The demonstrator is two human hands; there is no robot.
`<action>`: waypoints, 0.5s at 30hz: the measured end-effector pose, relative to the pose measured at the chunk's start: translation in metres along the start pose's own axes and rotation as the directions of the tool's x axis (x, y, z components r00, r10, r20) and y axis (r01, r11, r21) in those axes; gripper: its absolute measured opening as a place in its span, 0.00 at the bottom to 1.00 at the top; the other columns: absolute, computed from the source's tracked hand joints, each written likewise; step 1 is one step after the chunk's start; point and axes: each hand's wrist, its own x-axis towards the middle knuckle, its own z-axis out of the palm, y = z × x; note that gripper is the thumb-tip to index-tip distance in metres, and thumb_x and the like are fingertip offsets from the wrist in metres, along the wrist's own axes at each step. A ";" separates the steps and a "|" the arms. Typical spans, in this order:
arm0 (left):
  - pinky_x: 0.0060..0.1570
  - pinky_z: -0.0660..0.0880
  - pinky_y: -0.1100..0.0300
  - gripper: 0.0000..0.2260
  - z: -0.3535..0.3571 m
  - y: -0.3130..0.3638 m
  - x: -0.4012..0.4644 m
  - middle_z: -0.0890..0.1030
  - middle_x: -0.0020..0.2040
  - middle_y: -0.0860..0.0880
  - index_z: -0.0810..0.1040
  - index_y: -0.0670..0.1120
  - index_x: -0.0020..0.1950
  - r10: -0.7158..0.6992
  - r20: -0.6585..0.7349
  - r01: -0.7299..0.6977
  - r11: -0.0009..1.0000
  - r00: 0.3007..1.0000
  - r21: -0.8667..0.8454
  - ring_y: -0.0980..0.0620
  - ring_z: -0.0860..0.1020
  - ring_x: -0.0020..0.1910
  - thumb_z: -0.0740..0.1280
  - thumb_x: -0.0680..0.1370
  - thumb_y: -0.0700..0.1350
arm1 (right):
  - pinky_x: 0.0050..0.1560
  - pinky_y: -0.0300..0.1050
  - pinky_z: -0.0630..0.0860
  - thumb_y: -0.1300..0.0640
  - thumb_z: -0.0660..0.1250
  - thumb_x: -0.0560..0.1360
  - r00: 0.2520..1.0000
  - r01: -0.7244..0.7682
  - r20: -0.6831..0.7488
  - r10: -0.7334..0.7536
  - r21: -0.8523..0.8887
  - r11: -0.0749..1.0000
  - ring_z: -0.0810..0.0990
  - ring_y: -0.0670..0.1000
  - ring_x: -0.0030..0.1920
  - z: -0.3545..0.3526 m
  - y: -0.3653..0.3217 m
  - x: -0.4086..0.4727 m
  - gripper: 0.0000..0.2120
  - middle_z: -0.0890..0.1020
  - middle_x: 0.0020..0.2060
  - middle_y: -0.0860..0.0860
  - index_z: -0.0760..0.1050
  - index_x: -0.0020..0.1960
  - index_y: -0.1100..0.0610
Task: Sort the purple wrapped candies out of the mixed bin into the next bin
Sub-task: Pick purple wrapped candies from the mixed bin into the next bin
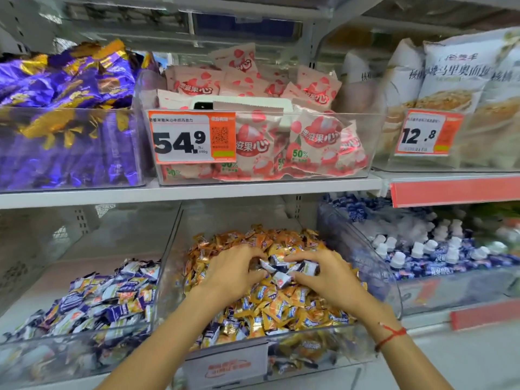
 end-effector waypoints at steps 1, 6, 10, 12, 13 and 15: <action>0.53 0.76 0.52 0.20 0.000 0.000 -0.002 0.76 0.65 0.56 0.72 0.58 0.69 0.041 -0.002 -0.041 0.999 0.999 -0.007 0.53 0.75 0.61 0.68 0.77 0.55 | 0.48 0.20 0.65 0.53 0.70 0.76 1.000 0.000 -0.008 0.000 0.027 1.000 0.77 0.36 0.55 0.000 0.001 0.000 0.14 0.80 0.60 0.44 0.80 0.61 0.49; 0.54 0.74 0.53 0.19 -0.012 0.011 -0.004 0.78 0.61 0.57 0.73 0.58 0.67 0.174 -0.012 -0.173 0.983 0.985 0.069 0.54 0.72 0.61 0.66 0.77 0.58 | 0.57 0.44 0.76 0.51 0.68 0.77 0.998 -0.042 -0.043 0.046 0.089 0.995 0.79 0.44 0.58 -0.001 0.006 0.004 0.11 0.82 0.57 0.43 0.81 0.58 0.46; 0.42 0.75 0.56 0.17 -0.018 0.021 -0.007 0.81 0.51 0.54 0.79 0.54 0.58 0.159 -0.103 -0.151 0.985 0.982 0.079 0.53 0.78 0.49 0.62 0.77 0.62 | 0.59 0.47 0.75 0.49 0.66 0.78 0.988 -0.088 -0.109 0.105 0.155 0.984 0.78 0.45 0.60 -0.002 0.011 0.004 0.10 0.82 0.57 0.46 0.81 0.57 0.50; 0.36 0.71 0.59 0.18 -0.023 0.022 -0.009 0.83 0.49 0.52 0.78 0.53 0.60 0.114 -0.123 -0.108 0.993 0.986 0.055 0.53 0.79 0.44 0.61 0.78 0.61 | 0.57 0.44 0.74 0.51 0.65 0.79 0.965 -0.130 -0.191 0.180 0.247 0.960 0.78 0.46 0.58 -0.006 0.013 0.004 0.10 0.83 0.55 0.46 0.82 0.55 0.53; 0.36 0.70 0.59 0.18 -0.026 0.021 -0.010 0.83 0.51 0.51 0.77 0.53 0.63 0.087 -0.127 -0.084 0.996 0.988 0.034 0.52 0.79 0.44 0.61 0.79 0.60 | 0.57 0.43 0.74 0.51 0.65 0.79 0.953 -0.143 -0.221 0.206 0.272 0.952 0.78 0.46 0.58 -0.008 0.015 0.004 0.10 0.82 0.55 0.47 0.82 0.55 0.53; 0.41 0.73 0.57 0.20 -0.029 0.019 -0.012 0.82 0.57 0.51 0.72 0.53 0.69 0.075 -0.111 -0.074 0.997 0.991 0.009 0.51 0.80 0.48 0.60 0.80 0.59 | 0.57 0.44 0.73 0.51 0.65 0.79 0.944 -0.159 -0.239 0.227 0.274 0.948 0.78 0.47 0.58 -0.009 0.018 0.003 0.10 0.83 0.55 0.47 0.82 0.54 0.53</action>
